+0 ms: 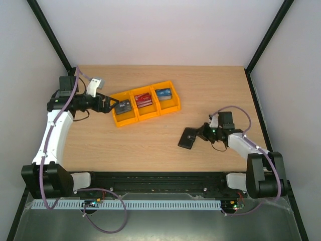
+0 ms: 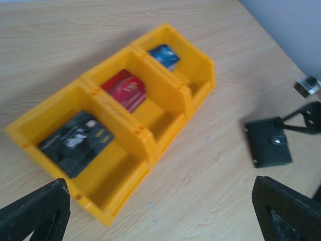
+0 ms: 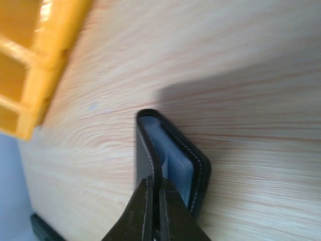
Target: Take the credit cards out of the card holder
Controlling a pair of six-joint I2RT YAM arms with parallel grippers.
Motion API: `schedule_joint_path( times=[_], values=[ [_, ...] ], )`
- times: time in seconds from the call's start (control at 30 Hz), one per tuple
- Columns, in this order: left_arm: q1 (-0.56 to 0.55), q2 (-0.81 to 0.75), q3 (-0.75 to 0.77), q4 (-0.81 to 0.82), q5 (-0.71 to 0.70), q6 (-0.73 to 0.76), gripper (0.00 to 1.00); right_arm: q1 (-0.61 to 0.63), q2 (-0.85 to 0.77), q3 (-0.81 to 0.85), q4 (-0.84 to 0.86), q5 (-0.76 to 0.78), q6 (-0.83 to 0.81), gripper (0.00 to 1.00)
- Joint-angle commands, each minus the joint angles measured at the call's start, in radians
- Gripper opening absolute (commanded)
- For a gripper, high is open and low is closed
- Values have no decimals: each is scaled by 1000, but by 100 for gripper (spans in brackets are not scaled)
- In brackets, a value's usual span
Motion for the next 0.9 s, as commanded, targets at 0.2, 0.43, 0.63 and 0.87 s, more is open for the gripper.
schedule_joint_path(
  times=[0.2,0.43,0.63,0.87],
  values=[
    [-187,-63,-9,-47,224,-96,98,304,-93,349,10,-130,-88,2],
    [-223,-128,-60,3,390,-132,99,488,-95,489,337,-297,0,2],
    [-278,-101,-22,23,476,-163,99,554,-13,556,626,-338,127,2],
    [-295,-106,-17,98,502,-231,81,621,36,613,628,-364,103,2]
  ],
)
